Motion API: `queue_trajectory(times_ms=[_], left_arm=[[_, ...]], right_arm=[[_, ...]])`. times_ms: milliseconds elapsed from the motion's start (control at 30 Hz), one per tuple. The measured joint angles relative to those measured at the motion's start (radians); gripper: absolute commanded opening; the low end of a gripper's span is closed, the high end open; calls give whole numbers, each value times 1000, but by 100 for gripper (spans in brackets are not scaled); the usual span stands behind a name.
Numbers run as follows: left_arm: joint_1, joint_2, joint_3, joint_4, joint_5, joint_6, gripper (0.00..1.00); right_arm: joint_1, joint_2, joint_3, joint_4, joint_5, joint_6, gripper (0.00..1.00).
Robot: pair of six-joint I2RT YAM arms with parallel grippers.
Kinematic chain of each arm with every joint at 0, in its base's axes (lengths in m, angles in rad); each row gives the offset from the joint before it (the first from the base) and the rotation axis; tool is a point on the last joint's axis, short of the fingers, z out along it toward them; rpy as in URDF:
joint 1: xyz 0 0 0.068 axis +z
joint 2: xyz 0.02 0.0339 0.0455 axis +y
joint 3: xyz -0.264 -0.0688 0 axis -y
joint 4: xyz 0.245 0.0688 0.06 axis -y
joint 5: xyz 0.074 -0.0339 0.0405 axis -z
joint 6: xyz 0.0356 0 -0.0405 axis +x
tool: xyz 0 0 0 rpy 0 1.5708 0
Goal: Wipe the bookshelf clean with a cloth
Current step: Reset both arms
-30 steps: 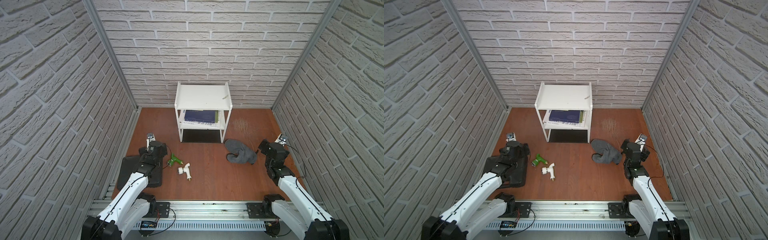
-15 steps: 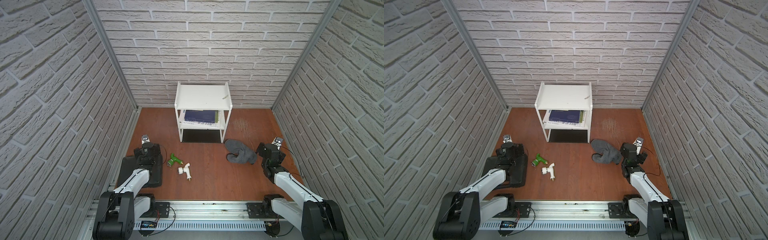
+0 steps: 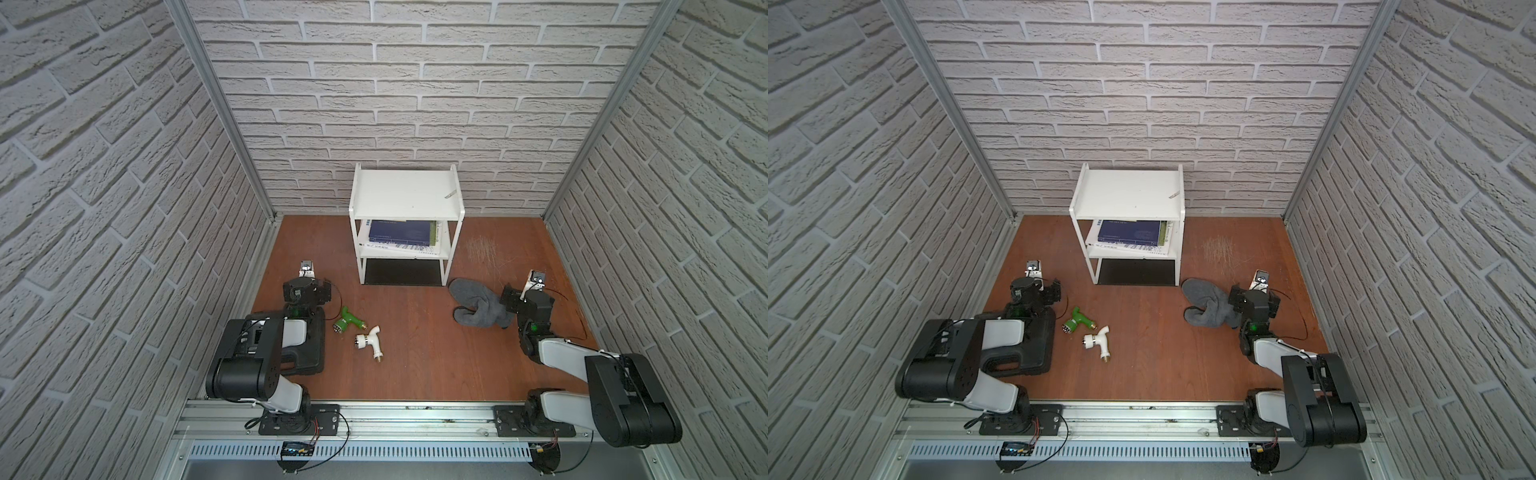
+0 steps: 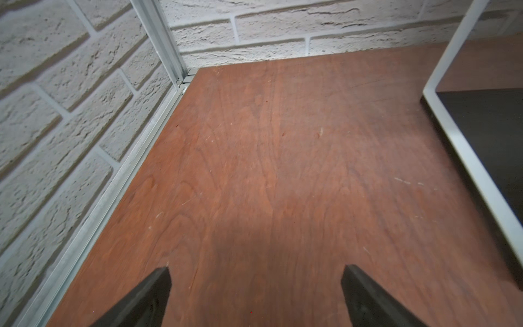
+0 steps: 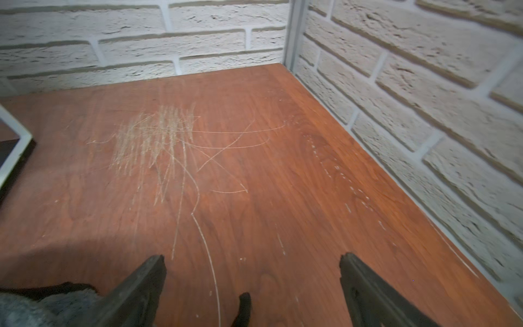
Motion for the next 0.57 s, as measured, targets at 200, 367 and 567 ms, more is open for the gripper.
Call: queue_trajectory(times_ms=[200, 367, 567], left_arm=[[-23, 25, -7, 47, -35, 15, 98], [-30, 26, -7, 63, -53, 23, 98], [-30, 26, -7, 67, -61, 26, 98]], right_arm=[[17, 236, -2, 265, -138, -80, 100], [37, 244, 102, 154, -136, -95, 99], [37, 241, 129, 135, -127, -95, 99]])
